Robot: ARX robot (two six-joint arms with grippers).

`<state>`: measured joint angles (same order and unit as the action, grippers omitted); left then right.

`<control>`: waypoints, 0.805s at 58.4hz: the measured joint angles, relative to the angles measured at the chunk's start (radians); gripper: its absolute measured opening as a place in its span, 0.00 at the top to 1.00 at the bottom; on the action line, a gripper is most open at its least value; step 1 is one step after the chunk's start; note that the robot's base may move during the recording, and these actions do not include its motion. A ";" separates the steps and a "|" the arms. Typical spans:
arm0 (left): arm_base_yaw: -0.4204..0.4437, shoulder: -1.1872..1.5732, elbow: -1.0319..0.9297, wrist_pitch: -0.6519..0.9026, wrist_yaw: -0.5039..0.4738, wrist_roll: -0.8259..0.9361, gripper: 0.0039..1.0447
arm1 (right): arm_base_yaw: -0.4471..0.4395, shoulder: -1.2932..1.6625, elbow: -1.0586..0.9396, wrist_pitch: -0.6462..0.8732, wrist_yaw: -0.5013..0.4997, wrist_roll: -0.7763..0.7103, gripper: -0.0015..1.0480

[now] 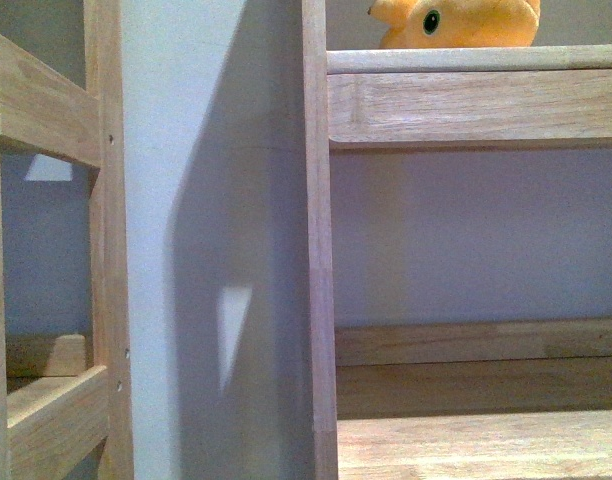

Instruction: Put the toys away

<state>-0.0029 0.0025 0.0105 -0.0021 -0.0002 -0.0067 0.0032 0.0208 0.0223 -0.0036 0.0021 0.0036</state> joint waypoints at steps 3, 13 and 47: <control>0.000 0.000 0.000 0.000 0.000 0.000 0.06 | 0.000 -0.008 -0.008 -0.001 -0.001 0.000 0.97; 0.000 0.000 0.000 0.000 0.000 0.000 0.06 | -0.001 -0.012 -0.008 0.001 -0.001 0.000 0.97; 0.000 0.000 0.000 0.000 0.000 0.000 0.06 | -0.001 -0.013 -0.008 0.001 0.000 -0.001 0.16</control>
<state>-0.0029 0.0025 0.0105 -0.0021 -0.0002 -0.0067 0.0025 0.0082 0.0143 -0.0029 0.0017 0.0029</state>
